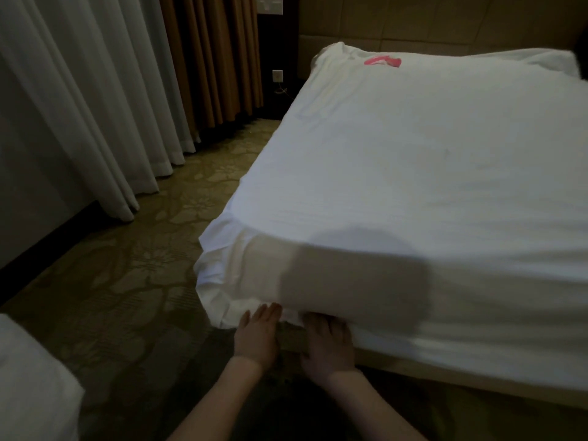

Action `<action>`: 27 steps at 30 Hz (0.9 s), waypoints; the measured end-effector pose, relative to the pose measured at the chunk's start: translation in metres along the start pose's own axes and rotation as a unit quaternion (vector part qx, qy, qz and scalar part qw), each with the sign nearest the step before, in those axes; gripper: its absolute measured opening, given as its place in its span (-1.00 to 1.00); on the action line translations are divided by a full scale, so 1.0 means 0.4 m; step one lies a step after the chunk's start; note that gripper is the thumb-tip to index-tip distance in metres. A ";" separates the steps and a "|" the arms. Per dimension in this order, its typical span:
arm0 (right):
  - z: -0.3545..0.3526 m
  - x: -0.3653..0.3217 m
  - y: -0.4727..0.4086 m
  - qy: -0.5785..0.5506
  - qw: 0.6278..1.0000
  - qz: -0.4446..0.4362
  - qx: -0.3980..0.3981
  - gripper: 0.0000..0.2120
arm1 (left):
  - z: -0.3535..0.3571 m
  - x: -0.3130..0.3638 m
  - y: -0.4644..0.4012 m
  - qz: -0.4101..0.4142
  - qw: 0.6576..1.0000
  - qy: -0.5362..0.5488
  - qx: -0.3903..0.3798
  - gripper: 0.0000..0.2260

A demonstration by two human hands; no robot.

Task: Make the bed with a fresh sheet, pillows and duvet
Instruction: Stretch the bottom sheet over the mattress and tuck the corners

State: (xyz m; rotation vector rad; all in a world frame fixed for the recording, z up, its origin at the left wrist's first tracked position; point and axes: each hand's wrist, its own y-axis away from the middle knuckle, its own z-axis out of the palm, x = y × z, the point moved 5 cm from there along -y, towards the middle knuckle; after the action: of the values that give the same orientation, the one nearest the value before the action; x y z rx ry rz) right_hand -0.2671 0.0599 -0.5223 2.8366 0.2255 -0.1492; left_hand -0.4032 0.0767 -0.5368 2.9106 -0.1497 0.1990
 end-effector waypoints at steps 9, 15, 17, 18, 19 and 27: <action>-0.404 -0.073 0.141 -0.083 0.833 -0.361 0.410 -0.86 | -0.013 0.010 -0.011 -0.024 0.999 0.036 0.020 -0.53; -0.533 -0.151 -0.051 0.051 0.926 -0.227 0.298 -0.31 | -0.044 -0.149 0.120 -0.360 0.713 0.504 0.329 -0.86; -0.491 -0.154 -0.090 0.079 0.945 -0.206 0.242 -0.21 | -0.035 -0.204 0.109 -0.424 0.663 0.554 0.271 -0.48; -0.484 -0.154 -0.096 0.084 0.943 -0.207 0.245 -0.18 | -0.030 -0.227 0.095 -0.431 0.658 0.573 0.229 -0.29; -0.484 -0.154 -0.099 0.090 0.943 -0.208 0.245 -0.16 | -0.027 -0.241 0.077 -0.422 0.655 0.596 0.193 -0.20; -0.485 -0.155 -0.102 0.071 0.935 -0.205 0.281 -0.24 | -0.015 -0.093 0.029 -0.309 0.753 0.543 0.204 -0.79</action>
State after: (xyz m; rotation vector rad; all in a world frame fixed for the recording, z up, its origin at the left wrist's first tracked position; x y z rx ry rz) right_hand -0.3197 0.1471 -0.3413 3.3224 0.9486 -0.1077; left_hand -0.4420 0.0702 -0.5340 2.4608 1.1216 1.8621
